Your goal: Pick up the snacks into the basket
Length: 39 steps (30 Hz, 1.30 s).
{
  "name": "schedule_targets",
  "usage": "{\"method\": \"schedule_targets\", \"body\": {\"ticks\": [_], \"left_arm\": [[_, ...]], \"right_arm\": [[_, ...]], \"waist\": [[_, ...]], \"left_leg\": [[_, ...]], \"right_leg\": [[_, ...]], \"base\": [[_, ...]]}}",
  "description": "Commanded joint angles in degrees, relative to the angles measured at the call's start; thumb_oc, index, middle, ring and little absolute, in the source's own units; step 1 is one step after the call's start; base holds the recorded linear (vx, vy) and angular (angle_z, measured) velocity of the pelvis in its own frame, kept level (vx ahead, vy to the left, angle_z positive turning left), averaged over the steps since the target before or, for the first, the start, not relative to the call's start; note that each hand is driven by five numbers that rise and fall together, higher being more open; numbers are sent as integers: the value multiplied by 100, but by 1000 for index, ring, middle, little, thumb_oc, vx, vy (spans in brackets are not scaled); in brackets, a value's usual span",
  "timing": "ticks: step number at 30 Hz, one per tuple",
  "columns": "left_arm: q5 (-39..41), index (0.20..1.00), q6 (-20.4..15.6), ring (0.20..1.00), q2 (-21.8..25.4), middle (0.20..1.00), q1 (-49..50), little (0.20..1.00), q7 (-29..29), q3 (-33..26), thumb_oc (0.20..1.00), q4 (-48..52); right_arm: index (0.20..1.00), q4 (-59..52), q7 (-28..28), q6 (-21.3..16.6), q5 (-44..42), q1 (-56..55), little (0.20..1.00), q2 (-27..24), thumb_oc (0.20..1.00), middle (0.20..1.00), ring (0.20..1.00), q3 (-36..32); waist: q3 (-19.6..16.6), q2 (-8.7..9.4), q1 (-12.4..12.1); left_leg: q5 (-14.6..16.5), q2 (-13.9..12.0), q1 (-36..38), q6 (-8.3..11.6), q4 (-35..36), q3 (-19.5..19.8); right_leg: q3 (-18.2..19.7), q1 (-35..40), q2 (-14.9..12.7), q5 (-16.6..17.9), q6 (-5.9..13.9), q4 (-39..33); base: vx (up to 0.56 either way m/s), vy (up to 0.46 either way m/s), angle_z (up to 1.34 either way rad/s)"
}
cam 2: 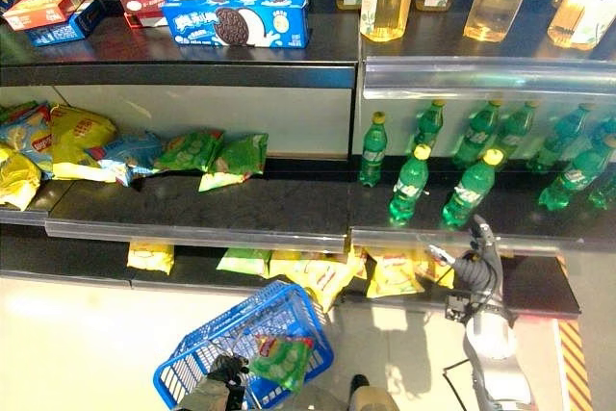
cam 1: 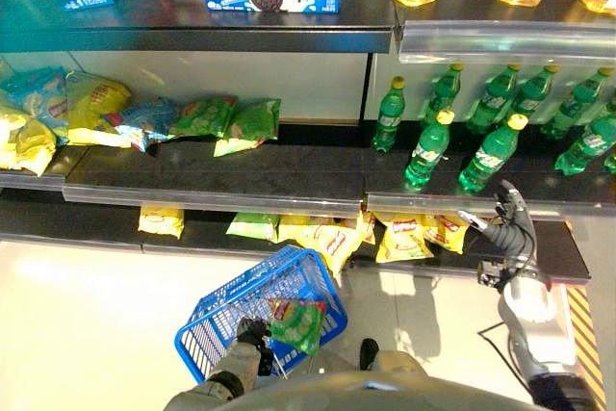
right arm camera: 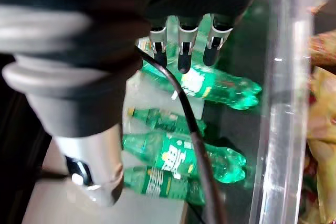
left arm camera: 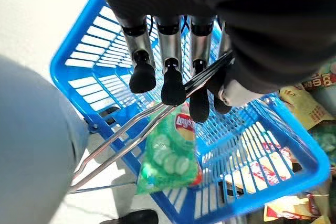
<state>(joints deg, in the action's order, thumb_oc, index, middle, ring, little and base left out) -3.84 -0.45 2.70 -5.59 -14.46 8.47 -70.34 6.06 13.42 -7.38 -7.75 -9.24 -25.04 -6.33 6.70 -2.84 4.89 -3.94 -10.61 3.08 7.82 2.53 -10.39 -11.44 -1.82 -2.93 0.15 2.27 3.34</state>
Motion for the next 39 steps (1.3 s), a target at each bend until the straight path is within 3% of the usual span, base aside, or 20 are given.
{"method": "schedule_targets", "body": {"ticks": [1, 13, 26, 39], "left_arm": [[-656, 200, -36, 200, 358, 200, -248, 200, 124, 409, 200, -13], [-490, 200, -121, 200, 288, 200, -227, 200, 118, 709, 200, 185], [-312, 200, -206, 200, 256, 200, -136, 200, 123, 886, 200, 341], [-99, 200, -272, 200, 294, 200, 38, 200, 167, 1106, 200, 495]], "right_arm": [[1000, -364, -73, -161, 191, 482, 1000, -42, 1000, 1000, 1000, -129], [1000, 595, 403, -80, 139, 1777, 1000, -575, 1000, 1000, 1000, -20], [1000, 1256, 708, -13, 155, 2306, 1000, -655, 1000, 1000, 1000, -100], [1000, 2276, 1025, -65, -543, 3311, 1000, -1086, 1000, 1000, 1000, -41]], "waist": [[130, 235, -158], [436, -155, -314], [573, -362, -413], [634, -640, -479]], "left_leg": [[66, 242, -121, -90, 189, 131], [-96, 274, -641, -39, 207, 190], [-49, 438, -704, -91, 221, 199], [-33, 635, -887, -145, 188, 128]], "right_leg": [[257, -94, -665, 479, 830, -798], [103, -479, -762, 581, 825, -834], [132, -583, -924, 648, 872, -834], [310, -879, -1099, 759, 910, -834]], "base": [[-61, -79, 27], [-36, 2, 9], [-11, 32, 1], [-16, 42, -3]]}}
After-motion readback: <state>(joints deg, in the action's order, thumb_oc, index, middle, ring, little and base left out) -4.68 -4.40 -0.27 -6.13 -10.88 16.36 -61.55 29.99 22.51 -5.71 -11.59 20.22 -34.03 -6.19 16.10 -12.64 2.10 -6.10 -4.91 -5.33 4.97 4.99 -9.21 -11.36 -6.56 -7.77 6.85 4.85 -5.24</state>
